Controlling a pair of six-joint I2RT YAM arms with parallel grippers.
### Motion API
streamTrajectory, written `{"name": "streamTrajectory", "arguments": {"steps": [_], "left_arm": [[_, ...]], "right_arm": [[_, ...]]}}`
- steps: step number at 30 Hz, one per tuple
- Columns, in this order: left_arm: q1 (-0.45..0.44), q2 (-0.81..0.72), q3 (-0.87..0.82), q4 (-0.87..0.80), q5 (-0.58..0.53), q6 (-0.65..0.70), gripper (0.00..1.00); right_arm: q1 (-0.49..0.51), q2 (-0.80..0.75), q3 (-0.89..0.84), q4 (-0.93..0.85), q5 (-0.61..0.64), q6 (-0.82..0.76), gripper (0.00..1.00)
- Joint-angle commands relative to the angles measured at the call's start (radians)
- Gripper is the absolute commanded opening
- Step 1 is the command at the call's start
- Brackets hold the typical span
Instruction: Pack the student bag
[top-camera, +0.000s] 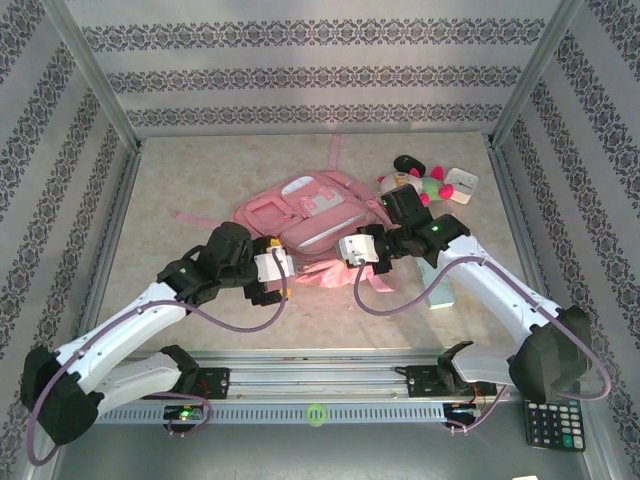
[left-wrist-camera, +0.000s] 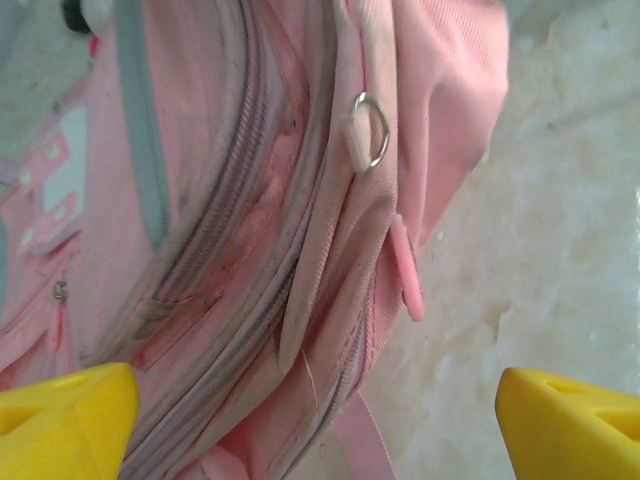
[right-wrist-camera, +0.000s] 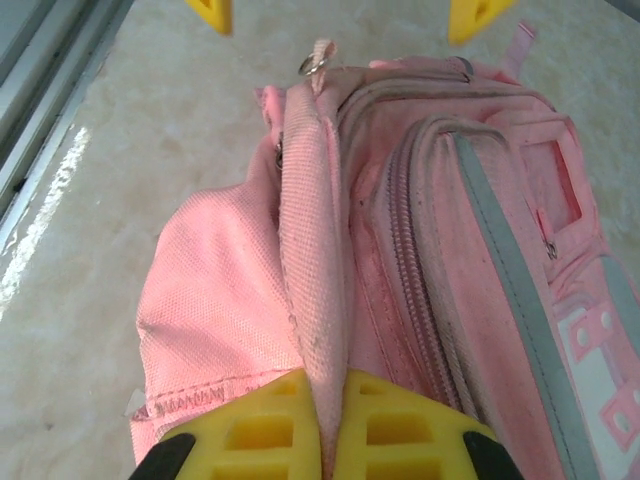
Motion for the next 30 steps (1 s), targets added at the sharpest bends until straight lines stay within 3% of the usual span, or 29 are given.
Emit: {"name": "streamTrajectory", "arguments": {"steps": [1, 4, 5, 10, 12, 14, 18, 21, 25, 30], "left_arm": [[0.011, 0.045, 0.002, 0.098, 0.001, 0.08, 0.92], [0.013, 0.115, 0.015, 0.158, 0.002, 0.101, 0.9], [0.014, 0.14, 0.028, 0.163, 0.006, 0.114, 0.85], [0.018, 0.204, 0.083, 0.095, 0.034, 0.156, 0.44], [0.02, 0.191, 0.095, 0.038, 0.052, 0.114, 0.17], [0.023, 0.161, 0.083, 0.012, 0.068, 0.018, 0.0], [0.023, 0.13, 0.058, -0.028, 0.107, -0.232, 0.0], [0.022, 0.122, 0.05, -0.012, 0.096, -0.421, 0.0], [0.022, 0.096, 0.03, 0.045, 0.065, -0.57, 0.0], [0.023, 0.091, 0.023, 0.084, 0.084, -0.663, 0.0]], "right_arm": [[0.023, -0.018, 0.049, -0.016, -0.081, -0.061, 0.0], [0.028, -0.013, 0.056, -0.039, -0.086, -0.077, 0.0], [0.029, -0.012, 0.061, -0.046, -0.085, -0.081, 0.0], [0.024, -0.02, 0.058, -0.037, -0.038, -0.073, 0.0], [-0.007, -0.032, 0.032, 0.013, -0.006, -0.012, 0.0], [-0.053, -0.042, -0.01, 0.1, 0.023, 0.095, 0.04], [-0.076, -0.065, -0.083, 0.287, 0.212, 0.454, 0.43], [-0.074, -0.107, -0.062, 0.268, 0.3, 0.767, 0.61], [-0.03, -0.224, -0.062, 0.142, 0.365, 1.079, 0.63], [0.159, -0.383, -0.127, 0.062, 0.606, 1.562, 0.59]]}}
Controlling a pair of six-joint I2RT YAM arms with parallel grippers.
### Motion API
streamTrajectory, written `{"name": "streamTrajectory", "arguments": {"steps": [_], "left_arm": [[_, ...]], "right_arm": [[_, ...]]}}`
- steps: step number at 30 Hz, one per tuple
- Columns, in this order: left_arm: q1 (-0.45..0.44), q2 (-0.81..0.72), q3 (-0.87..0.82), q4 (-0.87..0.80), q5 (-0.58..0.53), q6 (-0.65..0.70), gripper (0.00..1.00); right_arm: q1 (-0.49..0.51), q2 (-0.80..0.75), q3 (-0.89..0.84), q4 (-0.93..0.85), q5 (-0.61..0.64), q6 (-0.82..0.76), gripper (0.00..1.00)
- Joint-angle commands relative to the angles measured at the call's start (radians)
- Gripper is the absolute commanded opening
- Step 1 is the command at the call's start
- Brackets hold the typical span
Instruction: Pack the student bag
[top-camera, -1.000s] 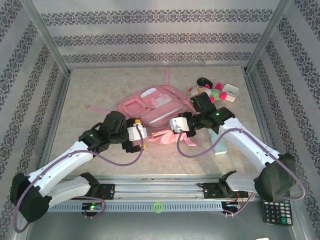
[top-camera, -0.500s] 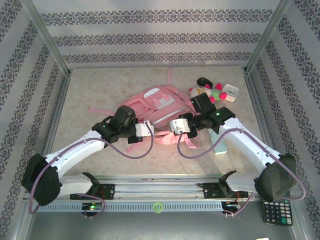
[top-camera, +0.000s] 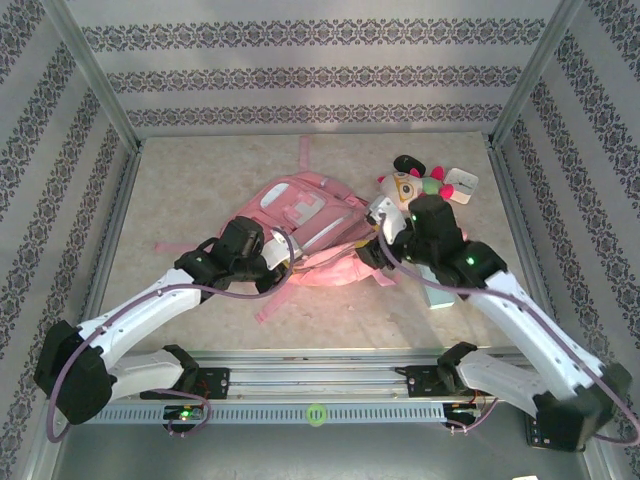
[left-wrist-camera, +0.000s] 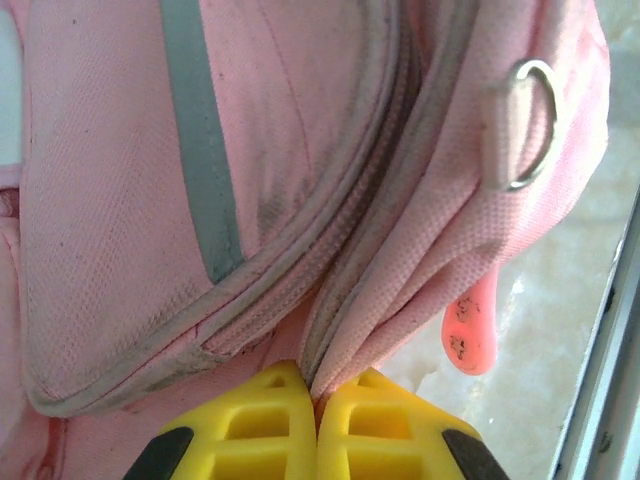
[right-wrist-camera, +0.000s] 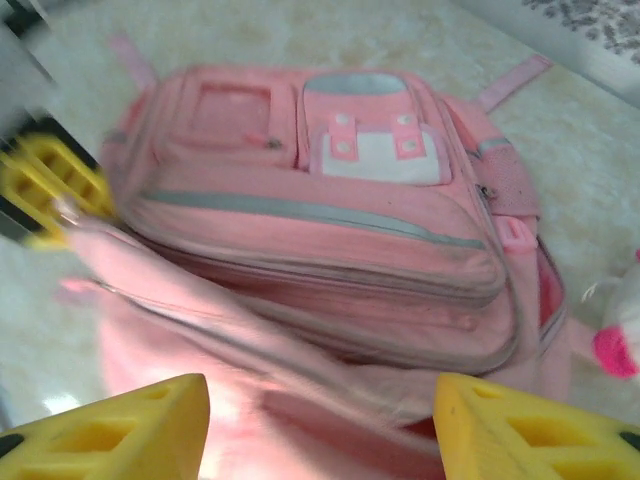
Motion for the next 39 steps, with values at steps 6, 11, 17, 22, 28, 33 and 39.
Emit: {"name": "streamTrajectory", "arguments": {"steps": [6, 11, 17, 22, 28, 33, 39], "left_arm": [[0.01, 0.0, 0.021, 0.044, 0.071, -0.206, 0.0], [0.01, 0.024, 0.044, 0.037, 0.095, -0.224, 0.0], [0.01, 0.041, 0.064, 0.04, 0.118, -0.24, 0.0], [0.01, 0.041, 0.074, 0.053, 0.13, -0.248, 0.0], [0.01, 0.05, 0.091, 0.056, 0.148, -0.258, 0.0], [0.01, 0.046, 0.092, 0.054, 0.147, -0.258, 0.0], [0.01, 0.042, 0.093, 0.037, 0.137, -0.248, 0.0]], "right_arm": [[0.383, -0.018, -0.074, -0.012, 0.381, 0.933, 0.54], [0.496, 0.12, -0.046, 0.104, 0.422, 1.112, 0.51], [0.529, 0.235, -0.091, 0.268, 0.445, 1.294, 0.48], [0.533, 0.313, -0.066, 0.248, 0.46, 1.305, 0.47], [0.536, 0.359, -0.044, 0.209, 0.528, 1.302, 0.42], [0.533, 0.362, -0.027, 0.157, 0.62, 1.261, 0.28], [0.528, 0.365, -0.01, 0.077, 0.662, 1.248, 0.24]]}}
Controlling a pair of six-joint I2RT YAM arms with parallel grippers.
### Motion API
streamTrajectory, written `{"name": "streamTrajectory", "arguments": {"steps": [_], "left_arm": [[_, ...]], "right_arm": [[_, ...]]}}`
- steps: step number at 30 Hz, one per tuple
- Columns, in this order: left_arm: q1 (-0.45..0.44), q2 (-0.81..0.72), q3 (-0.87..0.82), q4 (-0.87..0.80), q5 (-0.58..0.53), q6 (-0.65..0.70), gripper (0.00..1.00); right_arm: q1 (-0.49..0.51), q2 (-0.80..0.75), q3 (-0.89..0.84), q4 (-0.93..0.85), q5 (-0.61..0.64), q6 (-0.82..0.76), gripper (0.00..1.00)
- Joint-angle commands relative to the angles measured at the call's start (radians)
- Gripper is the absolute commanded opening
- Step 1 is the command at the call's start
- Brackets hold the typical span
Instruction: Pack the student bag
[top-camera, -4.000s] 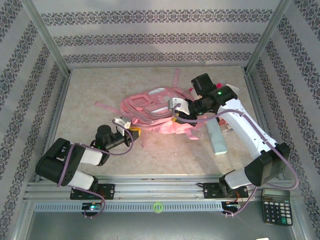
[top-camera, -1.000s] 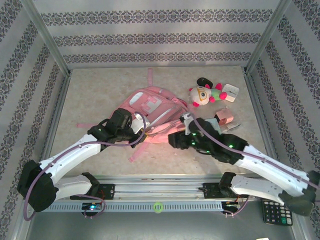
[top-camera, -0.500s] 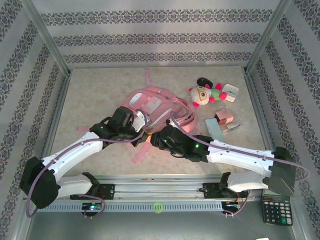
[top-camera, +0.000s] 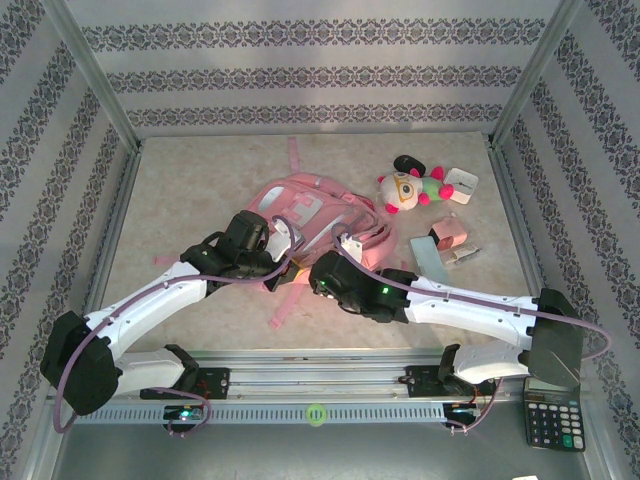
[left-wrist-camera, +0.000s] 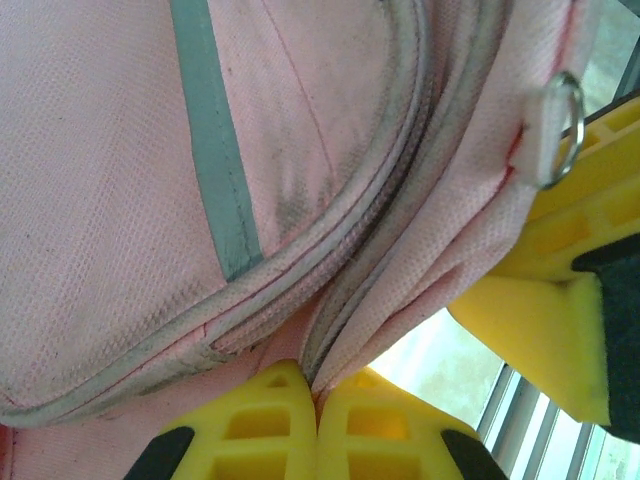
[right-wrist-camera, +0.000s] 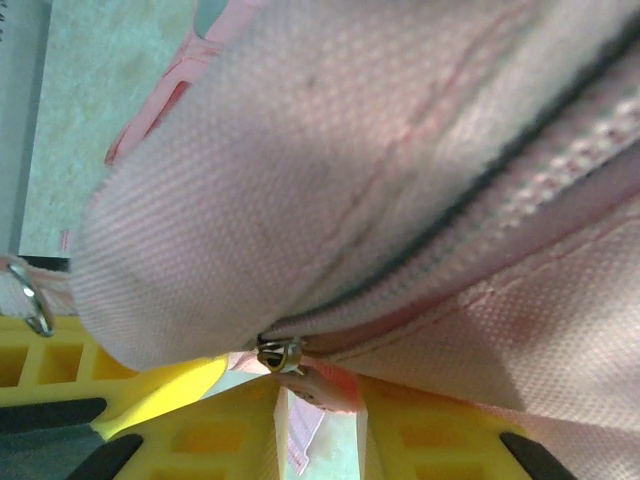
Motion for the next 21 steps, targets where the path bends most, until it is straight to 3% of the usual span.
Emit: {"name": "streamTrajectory", "arguments": {"steps": [1, 8, 11, 15, 17, 21], "left_arm": [[0.01, -0.018, 0.044, 0.022, 0.043, -0.046, 0.0], [0.01, -0.017, 0.043, 0.031, 0.053, -0.063, 0.0], [0.01, -0.021, 0.042, 0.033, 0.052, -0.065, 0.0], [0.01, -0.028, 0.045, 0.016, 0.042, -0.053, 0.0], [0.01, -0.032, 0.044, 0.006, 0.037, -0.046, 0.0], [0.01, -0.033, 0.041, 0.002, 0.034, -0.046, 0.0]], "right_arm": [[-0.004, 0.011, 0.032, -0.099, 0.088, -0.017, 0.28], [0.001, 0.069, 0.1, -0.172, 0.107, -0.024, 0.46], [0.003, 0.11, 0.136, -0.235, 0.137, -0.026, 0.44], [0.009, 0.137, 0.187, -0.36, 0.201, -0.024, 0.26], [0.009, 0.148, 0.222, -0.43, 0.219, -0.012, 0.26], [0.014, 0.168, 0.248, -0.484, 0.24, 0.001, 0.34]]}}
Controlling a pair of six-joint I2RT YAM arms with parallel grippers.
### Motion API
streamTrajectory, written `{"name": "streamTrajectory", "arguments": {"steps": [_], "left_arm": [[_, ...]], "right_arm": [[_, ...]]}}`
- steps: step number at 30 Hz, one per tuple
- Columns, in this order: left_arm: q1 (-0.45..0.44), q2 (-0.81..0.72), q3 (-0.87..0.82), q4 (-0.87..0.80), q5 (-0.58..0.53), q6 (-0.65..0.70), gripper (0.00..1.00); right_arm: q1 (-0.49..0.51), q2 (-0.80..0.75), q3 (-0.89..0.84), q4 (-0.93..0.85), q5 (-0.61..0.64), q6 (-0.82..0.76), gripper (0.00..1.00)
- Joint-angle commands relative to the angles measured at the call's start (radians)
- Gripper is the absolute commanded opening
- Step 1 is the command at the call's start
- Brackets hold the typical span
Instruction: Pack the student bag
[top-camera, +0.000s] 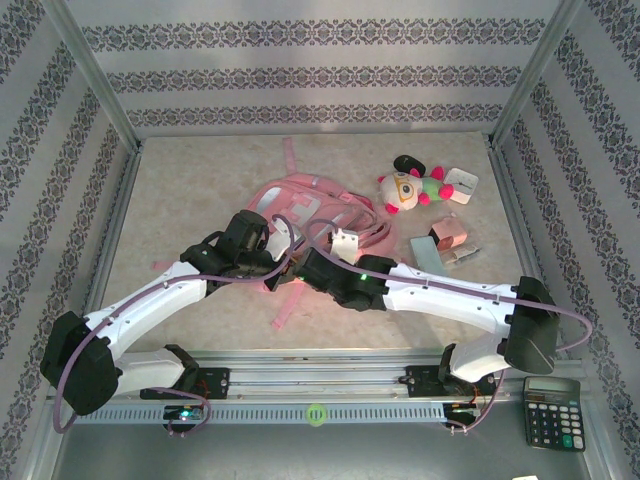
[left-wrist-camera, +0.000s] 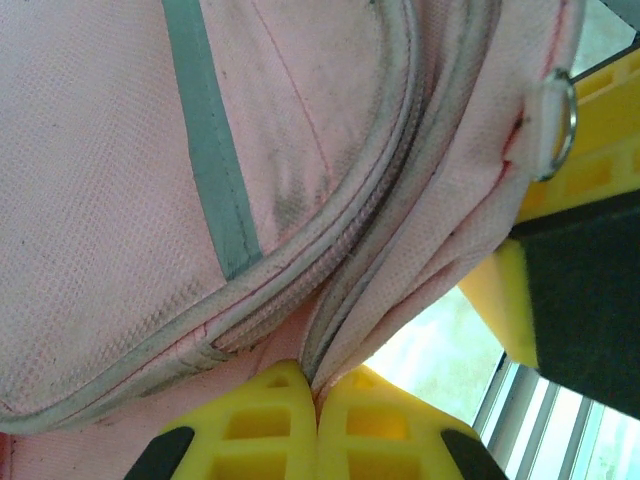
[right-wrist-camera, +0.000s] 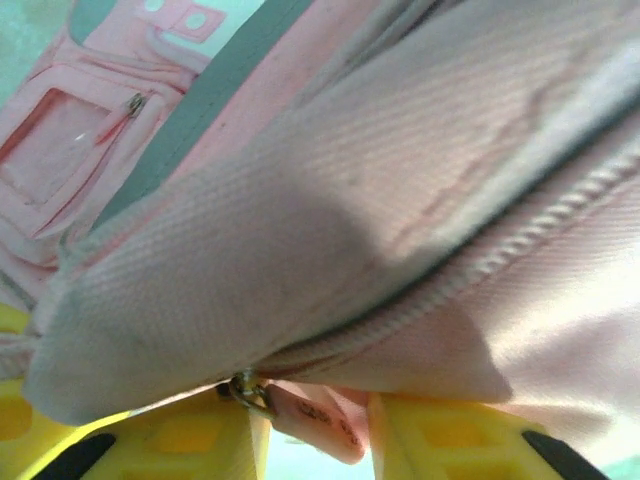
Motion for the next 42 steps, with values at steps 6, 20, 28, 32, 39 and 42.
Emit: {"name": "streamTrajectory", "arguments": {"steps": [6, 20, 28, 32, 39, 42], "left_arm": [[0.009, -0.041, 0.036, -0.003, 0.026, -0.026, 0.0], [0.014, -0.047, 0.023, -0.041, -0.011, 0.036, 0.0], [0.095, -0.068, 0.009, -0.167, -0.063, 0.238, 0.0], [0.115, -0.064, 0.012, -0.211, -0.082, 0.331, 0.0], [0.114, -0.071, 0.009, -0.199, 0.05, 0.395, 0.34], [0.098, -0.087, 0.016, -0.165, 0.081, 0.389, 0.79]], "right_arm": [[-0.006, -0.02, -0.044, 0.052, 0.083, -0.082, 0.21], [-0.103, -0.164, -0.194, 0.222, -0.087, -0.273, 0.0], [-0.275, -0.303, -0.3, 0.161, -0.369, -0.459, 0.0], [-0.339, -0.349, -0.333, 0.181, -0.502, -0.511, 0.0], [-0.335, -0.34, -0.386, 0.36, -0.702, -0.521, 0.0], [-0.33, -0.329, -0.401, 0.407, -0.748, -0.526, 0.0]]}}
